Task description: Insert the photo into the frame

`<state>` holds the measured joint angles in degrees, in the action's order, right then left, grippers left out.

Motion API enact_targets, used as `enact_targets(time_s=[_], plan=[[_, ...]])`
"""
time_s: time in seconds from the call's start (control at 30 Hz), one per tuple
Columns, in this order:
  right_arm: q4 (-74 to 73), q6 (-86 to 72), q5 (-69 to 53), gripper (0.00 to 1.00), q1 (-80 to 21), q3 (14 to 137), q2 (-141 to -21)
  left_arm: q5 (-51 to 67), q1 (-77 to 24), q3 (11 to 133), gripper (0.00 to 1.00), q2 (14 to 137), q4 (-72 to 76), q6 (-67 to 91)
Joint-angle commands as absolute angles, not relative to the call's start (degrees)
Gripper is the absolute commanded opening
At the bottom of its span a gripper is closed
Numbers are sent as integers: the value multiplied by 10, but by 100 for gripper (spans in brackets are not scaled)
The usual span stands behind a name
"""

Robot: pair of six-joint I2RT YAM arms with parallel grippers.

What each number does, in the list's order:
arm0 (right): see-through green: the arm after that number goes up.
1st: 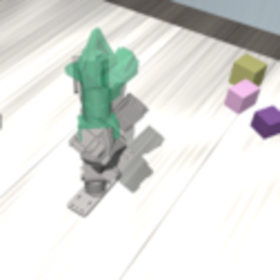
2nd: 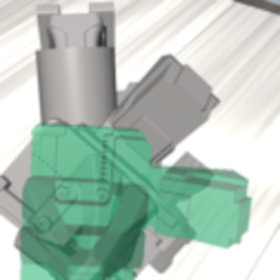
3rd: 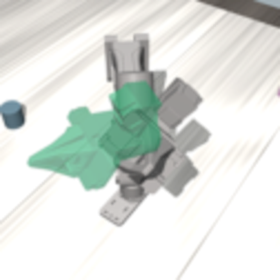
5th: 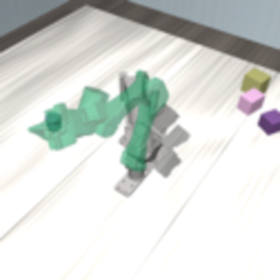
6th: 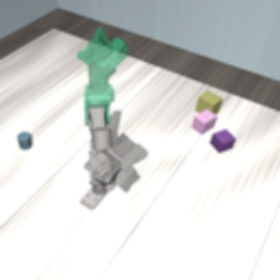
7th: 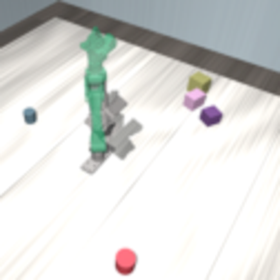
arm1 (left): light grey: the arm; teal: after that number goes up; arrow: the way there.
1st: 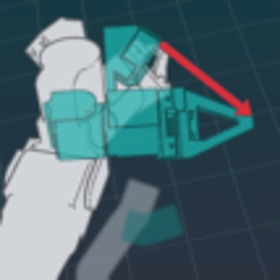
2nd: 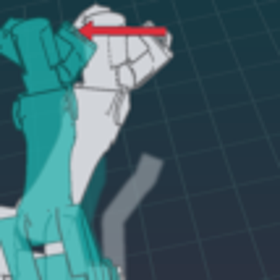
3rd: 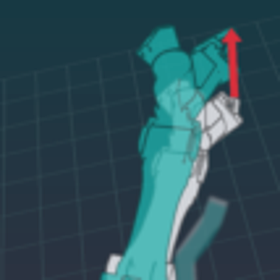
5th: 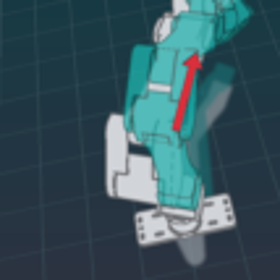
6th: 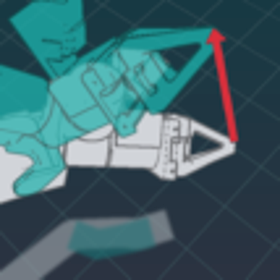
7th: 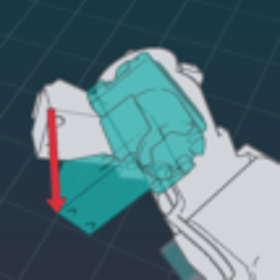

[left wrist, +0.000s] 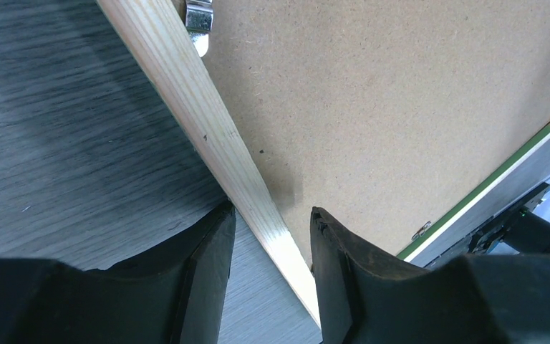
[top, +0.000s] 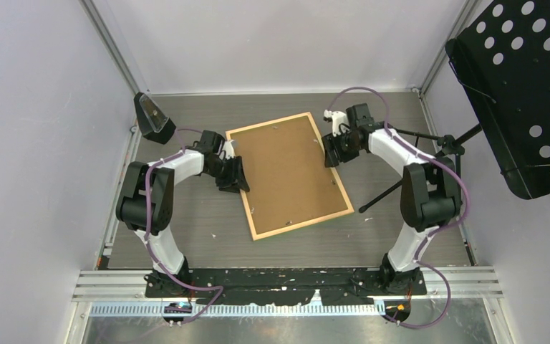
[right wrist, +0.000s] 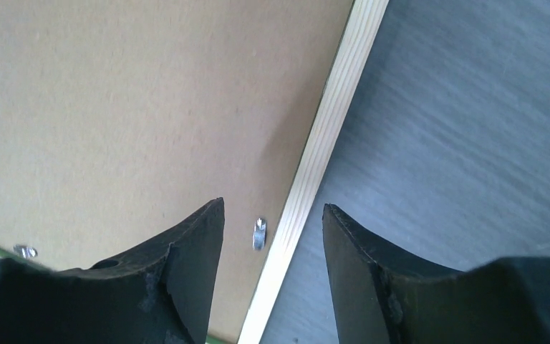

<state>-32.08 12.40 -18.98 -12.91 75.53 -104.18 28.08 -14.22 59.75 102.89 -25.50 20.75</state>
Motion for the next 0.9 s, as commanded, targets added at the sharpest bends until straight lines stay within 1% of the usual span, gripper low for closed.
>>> enact_targets(time_s=[0.0,0.23,0.43,0.63,0.87], plan=[[-322,159,-168,59,-131,700,-983,258,-151,580,47,1043,-254,193],[-315,166,-174,59,-131,647,-968,270,-151,590,46,1060,-257,187],[-302,161,-179,58,-131,644,-989,269,-151,591,46,1060,-257,185],[-297,160,-176,52,-131,649,-1008,273,-151,592,45,1063,-259,185],[-294,161,-173,49,-131,649,-1016,275,-151,594,45,1065,-259,185]])
